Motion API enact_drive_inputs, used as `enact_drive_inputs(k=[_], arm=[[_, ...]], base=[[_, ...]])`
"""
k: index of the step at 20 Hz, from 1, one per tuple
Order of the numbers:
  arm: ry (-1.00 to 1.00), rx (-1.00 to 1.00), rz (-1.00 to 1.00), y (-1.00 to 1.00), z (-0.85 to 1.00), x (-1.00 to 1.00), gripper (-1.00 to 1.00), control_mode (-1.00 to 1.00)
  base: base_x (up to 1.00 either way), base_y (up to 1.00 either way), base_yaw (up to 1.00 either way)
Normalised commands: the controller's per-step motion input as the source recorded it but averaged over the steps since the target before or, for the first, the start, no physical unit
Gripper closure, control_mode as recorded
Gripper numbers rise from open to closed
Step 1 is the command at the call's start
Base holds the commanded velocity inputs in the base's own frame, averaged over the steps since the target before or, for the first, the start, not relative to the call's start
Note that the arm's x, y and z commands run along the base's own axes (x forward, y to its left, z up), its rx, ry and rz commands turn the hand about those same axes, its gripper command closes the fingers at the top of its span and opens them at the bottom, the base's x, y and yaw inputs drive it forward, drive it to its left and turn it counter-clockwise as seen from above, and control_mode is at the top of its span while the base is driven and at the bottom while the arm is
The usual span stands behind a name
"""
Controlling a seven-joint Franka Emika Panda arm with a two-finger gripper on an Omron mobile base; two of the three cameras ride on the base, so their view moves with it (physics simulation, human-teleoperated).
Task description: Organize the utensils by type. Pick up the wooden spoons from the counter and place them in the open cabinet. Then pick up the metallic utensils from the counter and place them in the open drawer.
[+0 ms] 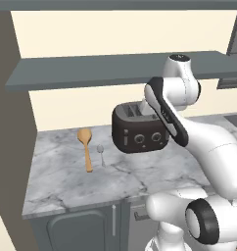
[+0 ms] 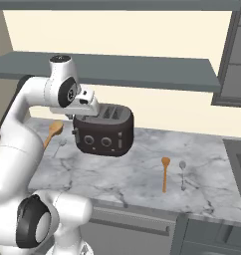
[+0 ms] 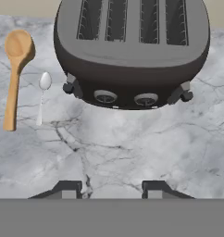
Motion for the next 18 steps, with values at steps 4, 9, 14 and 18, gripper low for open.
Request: enact_drive_inputs(k=[4, 9, 14, 18], arm=[[0.00, 0.00, 0.02, 0.02, -0.01, -0.26, -1.00, -1.00], [-0.05, 0.00, 0.04, 0.13, -0.09, -0.62, -1.00, -1.00], [-0.09, 0.00, 0.01, 0.31, -0.11, -0.57, -1.00, -1.00], [-0.06, 0.00, 0.00, 0.56, -0.12, -0.28, -1.00, -1.00]], base=[[0.00, 0.00, 0.00], [0.00, 0.00, 0.00], [0.00, 0.00, 0.00], [0.00, 0.00, 0.00]])
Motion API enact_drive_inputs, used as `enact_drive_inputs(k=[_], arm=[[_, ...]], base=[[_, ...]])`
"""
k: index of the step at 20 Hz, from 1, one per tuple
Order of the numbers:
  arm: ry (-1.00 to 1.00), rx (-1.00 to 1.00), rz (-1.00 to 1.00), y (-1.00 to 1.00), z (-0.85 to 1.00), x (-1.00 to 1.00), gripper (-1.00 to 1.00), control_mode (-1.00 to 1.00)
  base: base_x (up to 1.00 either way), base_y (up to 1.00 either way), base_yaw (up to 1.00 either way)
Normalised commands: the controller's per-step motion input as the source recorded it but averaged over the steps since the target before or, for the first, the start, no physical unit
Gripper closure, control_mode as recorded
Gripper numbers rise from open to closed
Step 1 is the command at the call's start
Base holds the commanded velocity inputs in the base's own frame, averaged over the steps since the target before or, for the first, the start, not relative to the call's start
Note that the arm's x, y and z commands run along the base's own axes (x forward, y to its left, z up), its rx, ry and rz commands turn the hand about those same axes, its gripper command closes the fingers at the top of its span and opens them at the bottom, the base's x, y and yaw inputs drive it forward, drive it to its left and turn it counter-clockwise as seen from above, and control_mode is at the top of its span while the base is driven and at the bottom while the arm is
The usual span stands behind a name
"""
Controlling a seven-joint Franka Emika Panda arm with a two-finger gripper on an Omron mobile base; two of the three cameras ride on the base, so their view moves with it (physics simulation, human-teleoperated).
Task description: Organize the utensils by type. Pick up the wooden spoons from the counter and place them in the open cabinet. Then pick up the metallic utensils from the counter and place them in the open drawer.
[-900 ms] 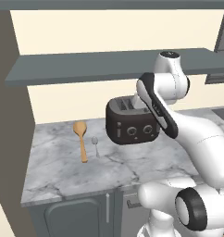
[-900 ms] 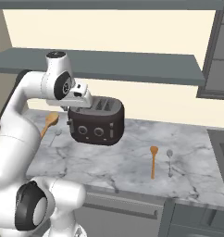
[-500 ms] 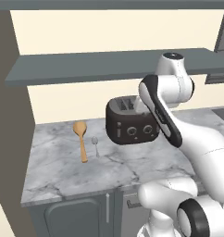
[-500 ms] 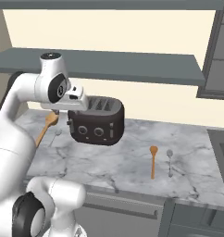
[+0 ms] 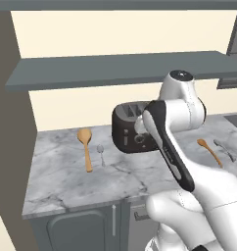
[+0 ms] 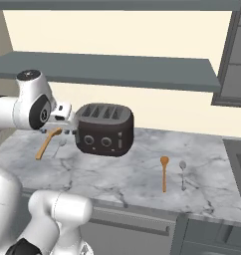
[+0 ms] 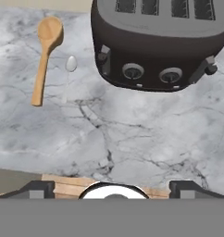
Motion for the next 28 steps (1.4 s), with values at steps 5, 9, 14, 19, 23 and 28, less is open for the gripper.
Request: enact_drive_inputs(k=[5, 9, 14, 19, 23, 28], arm=[[-0.01, 0.00, 0.00, 0.57, -0.17, -0.09, -1.00, -1.00], [-0.09, 0.00, 0.00, 0.34, -0.12, -0.01, -1.00, -1.00], [-0.08, 0.00, -0.02, 0.31, -0.19, 0.04, -1.00, -1.00], [-0.14, 0.00, -0.09, 0.46, -0.20, 0.17, -1.00, -1.00], [-0.09, 0.00, -0.06, 0.47, -0.17, 0.29, -1.00, -1.00], [-0.01, 0.00, -0.03, 0.50, -0.07, 0.28, -1.00, -1.00]], base=[[0.00, 0.00, 0.00], [0.00, 0.00, 0.00], [0.00, 0.00, 0.00], [0.00, 0.00, 0.00], [0.00, 0.00, 0.00], [0.00, 0.00, 0.00]])
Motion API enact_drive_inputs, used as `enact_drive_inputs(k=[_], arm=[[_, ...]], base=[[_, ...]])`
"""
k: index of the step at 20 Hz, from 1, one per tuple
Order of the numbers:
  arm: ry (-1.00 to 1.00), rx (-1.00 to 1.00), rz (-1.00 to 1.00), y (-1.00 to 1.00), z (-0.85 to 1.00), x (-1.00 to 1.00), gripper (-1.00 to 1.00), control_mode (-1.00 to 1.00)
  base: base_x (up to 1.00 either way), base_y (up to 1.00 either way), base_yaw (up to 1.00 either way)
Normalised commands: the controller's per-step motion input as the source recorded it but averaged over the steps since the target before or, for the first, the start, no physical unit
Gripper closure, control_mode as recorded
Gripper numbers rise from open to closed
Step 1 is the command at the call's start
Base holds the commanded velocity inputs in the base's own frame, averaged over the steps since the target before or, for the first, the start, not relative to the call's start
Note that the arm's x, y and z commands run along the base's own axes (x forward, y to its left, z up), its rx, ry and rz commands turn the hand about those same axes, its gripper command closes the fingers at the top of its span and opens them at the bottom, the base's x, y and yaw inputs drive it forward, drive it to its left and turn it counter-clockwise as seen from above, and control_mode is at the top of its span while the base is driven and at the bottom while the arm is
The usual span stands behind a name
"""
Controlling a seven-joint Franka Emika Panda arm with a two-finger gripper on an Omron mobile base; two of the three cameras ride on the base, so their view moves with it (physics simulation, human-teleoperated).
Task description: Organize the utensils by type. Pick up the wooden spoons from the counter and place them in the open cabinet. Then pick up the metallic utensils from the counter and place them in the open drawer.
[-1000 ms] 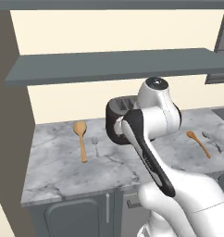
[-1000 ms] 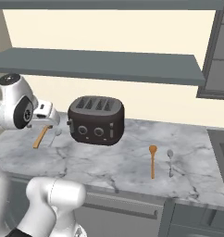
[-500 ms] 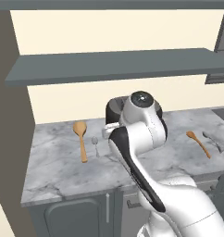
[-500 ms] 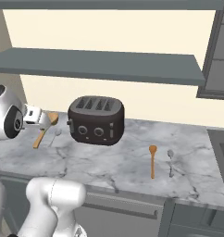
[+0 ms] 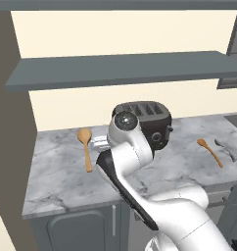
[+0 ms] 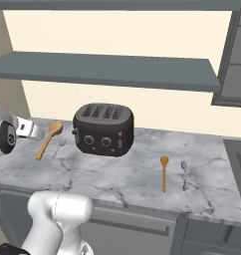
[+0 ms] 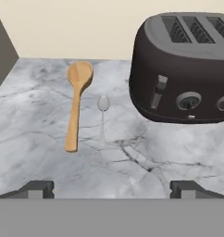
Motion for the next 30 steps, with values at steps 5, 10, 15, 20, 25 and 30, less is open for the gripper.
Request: enact_drive_inputs(k=[5, 10, 15, 20, 25, 30], arm=[[0.07, 0.00, 0.00, 0.29, -0.12, 0.34, -1.00, -1.00], [0.04, 0.00, 0.00, 0.12, -0.22, 0.37, -1.00, -1.00], [0.00, 0.00, 0.00, 0.21, -0.32, 0.44, -1.00, -1.00], [0.00, 0.05, 0.00, 0.13, -0.30, 0.48, -1.00, -1.00], [0.00, 0.04, 0.00, 0.05, -0.35, 0.46, -1.00, -1.00], [0.05, 0.01, 0.00, 0.10, -0.38, 0.45, -1.00, -1.00]], base=[[0.00, 0.00, 0.00], [0.00, 0.00, 0.00], [0.00, 0.00, 0.00], [0.00, 0.00, 0.00], [0.00, 0.00, 0.00], [0.00, 0.00, 0.00]])
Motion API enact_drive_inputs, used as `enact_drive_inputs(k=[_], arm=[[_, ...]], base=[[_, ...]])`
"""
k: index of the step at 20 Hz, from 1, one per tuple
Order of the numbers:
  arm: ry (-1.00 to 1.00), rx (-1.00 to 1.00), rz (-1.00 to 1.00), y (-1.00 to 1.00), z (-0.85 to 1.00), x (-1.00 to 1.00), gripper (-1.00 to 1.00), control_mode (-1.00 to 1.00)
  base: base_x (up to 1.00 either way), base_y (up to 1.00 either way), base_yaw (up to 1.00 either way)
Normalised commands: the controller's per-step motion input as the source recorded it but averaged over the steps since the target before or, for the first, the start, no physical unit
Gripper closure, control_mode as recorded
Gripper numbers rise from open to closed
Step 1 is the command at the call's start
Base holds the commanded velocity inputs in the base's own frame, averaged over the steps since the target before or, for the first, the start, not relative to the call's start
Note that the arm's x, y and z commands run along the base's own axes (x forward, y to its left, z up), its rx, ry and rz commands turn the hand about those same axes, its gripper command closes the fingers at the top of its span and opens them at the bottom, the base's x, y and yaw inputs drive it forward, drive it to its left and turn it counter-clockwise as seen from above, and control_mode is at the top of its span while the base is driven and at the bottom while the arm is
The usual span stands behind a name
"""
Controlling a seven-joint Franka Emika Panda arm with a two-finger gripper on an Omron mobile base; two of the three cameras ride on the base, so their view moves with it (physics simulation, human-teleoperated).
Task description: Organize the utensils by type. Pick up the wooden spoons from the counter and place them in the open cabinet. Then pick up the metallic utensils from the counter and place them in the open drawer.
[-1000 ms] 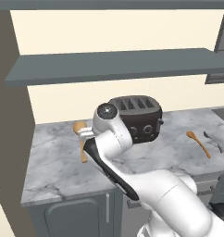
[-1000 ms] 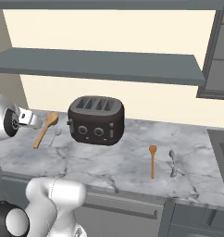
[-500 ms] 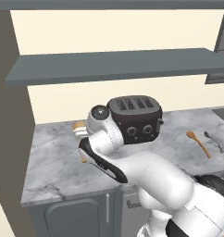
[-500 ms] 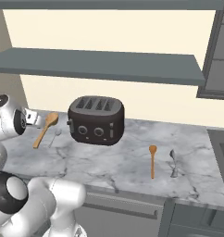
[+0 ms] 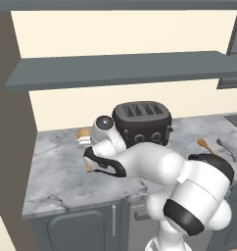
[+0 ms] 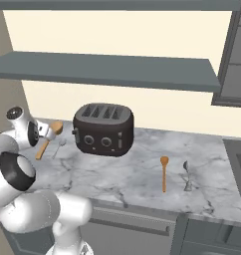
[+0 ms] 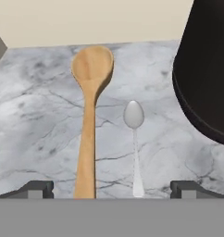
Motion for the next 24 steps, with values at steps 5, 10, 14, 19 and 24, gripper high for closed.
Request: enact_drive_inputs(k=[5, 10, 14, 19, 24], arm=[[0.17, 0.00, 0.00, 0.14, -0.29, 0.34, -1.00, -1.00], [0.18, 0.00, 0.00, 0.16, -0.23, 0.26, -1.00, -1.00], [0.04, 0.00, 0.00, 0.24, -0.30, 0.15, -1.00, -1.00], [0.00, 0.00, 0.00, 0.24, -0.32, 0.19, -1.00, -1.00], [0.00, 0.00, 0.00, 0.16, -0.26, 0.30, -1.00, -1.00]], base=[[0.00, 0.00, 0.00], [0.00, 0.00, 0.00], [0.00, 0.00, 0.00], [0.00, 0.00, 0.00], [0.00, 0.00, 0.00]])
